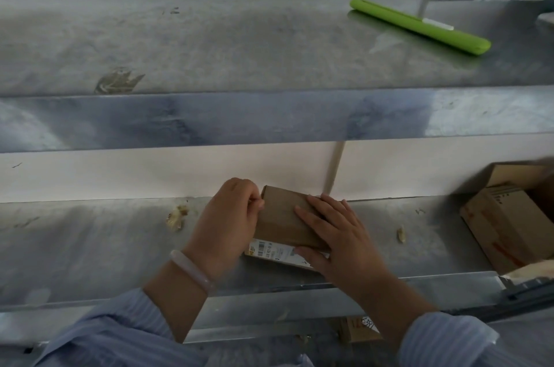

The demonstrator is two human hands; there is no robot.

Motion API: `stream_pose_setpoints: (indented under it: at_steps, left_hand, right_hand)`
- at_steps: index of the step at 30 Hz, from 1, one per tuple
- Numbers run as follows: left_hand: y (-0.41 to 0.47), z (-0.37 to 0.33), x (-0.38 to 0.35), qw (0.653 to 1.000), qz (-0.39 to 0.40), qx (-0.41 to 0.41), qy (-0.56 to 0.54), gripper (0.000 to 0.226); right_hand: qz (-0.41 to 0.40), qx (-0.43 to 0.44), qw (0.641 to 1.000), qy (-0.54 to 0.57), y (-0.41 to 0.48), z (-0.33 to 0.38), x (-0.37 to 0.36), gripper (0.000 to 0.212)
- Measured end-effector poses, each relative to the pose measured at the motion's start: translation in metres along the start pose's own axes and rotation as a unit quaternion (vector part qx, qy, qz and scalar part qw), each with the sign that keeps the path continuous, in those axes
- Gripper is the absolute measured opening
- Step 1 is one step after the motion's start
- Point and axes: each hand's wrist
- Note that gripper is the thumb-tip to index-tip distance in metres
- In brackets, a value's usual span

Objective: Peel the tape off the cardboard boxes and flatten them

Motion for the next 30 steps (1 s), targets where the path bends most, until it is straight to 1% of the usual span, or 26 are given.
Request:
stream_pose_setpoints:
  at_steps: [2,3,6,8,10,12,14,17,19,20,22,24,25,28,29,30]
  left_hand:
    - [-0.003,0.009,-0.002,0.999,-0.032,0.033,-0.006,0.015]
    - [-0.005,0.012,-0.003,0.999,-0.032,0.039,-0.004,0.016]
    - [-0.008,0.017,-0.004,1.000,-0.001,0.010,0.016,0.014]
    - [-0.006,0.016,0.001,1.000,0.008,0.003,0.007,0.009]
    - [-0.001,0.015,0.008,0.998,0.015,0.039,-0.040,0.006]
    - [0.001,0.014,0.013,0.989,0.046,0.083,-0.118,0.012]
    - [0.002,0.014,0.016,0.970,0.078,0.127,-0.190,0.015]
    - [0.003,0.012,0.015,0.938,0.082,0.215,-0.258,0.018]
    - [0.003,0.009,0.012,0.920,0.086,0.264,-0.276,0.024]
    - [0.003,0.008,0.011,0.915,0.094,0.277,-0.278,0.023]
    - [0.003,0.008,0.007,0.917,0.099,0.281,-0.266,0.013]
    - [0.002,0.011,0.004,0.916,0.088,0.289,-0.263,0.007]
    - [0.000,0.013,0.002,0.907,0.082,0.306,-0.276,0.006]
    - [-0.003,0.017,-0.002,0.863,0.062,0.371,-0.337,0.008]
    - [-0.005,0.017,-0.003,0.863,0.053,0.370,-0.340,0.009]
    - [-0.008,0.019,-0.006,0.884,0.043,0.346,-0.311,0.010]
  right_hand:
    - [0.003,-0.002,1.000,-0.001,0.000,0.000,0.000,0.064]
    - [0.002,-0.004,1.000,-0.001,0.000,0.000,-0.001,0.064]
    - [-0.007,-0.007,1.000,-0.001,0.000,0.001,-0.001,0.063]
    - [-0.013,-0.005,1.000,0.002,-0.001,0.001,-0.002,0.063]
    - [-0.017,-0.002,1.000,0.004,-0.002,0.000,-0.003,0.063]
    - [-0.016,-0.004,1.000,0.000,-0.002,-0.001,-0.004,0.064]
    - [-0.016,-0.005,1.000,-0.003,-0.001,0.000,-0.004,0.064]
    - [-0.020,-0.003,1.000,0.003,0.000,0.000,-0.004,0.063]
    - [-0.018,-0.003,1.000,0.002,0.000,-0.001,-0.005,0.064]
    - [-0.017,-0.004,1.000,0.002,0.000,-0.002,-0.005,0.064]
    - [-0.020,-0.004,1.000,0.010,0.000,-0.003,-0.005,0.064]
    - [-0.025,0.000,1.000,0.013,0.000,-0.003,-0.005,0.064]
    - [-0.026,0.003,1.000,0.011,-0.001,-0.003,-0.005,0.064]
    - [-0.026,0.003,1.000,0.013,-0.002,-0.002,-0.006,0.063]
    - [-0.026,0.002,1.000,0.014,-0.002,-0.002,-0.006,0.063]
    - [-0.027,0.000,0.999,0.016,-0.002,-0.002,-0.007,0.063]
Point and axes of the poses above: each hand's wrist, its own y-axis towards the middle knuckle, its own x-axis out of the back of the hand, z = x × y, and after that the axes turned 5 degrees about -z, right-handed
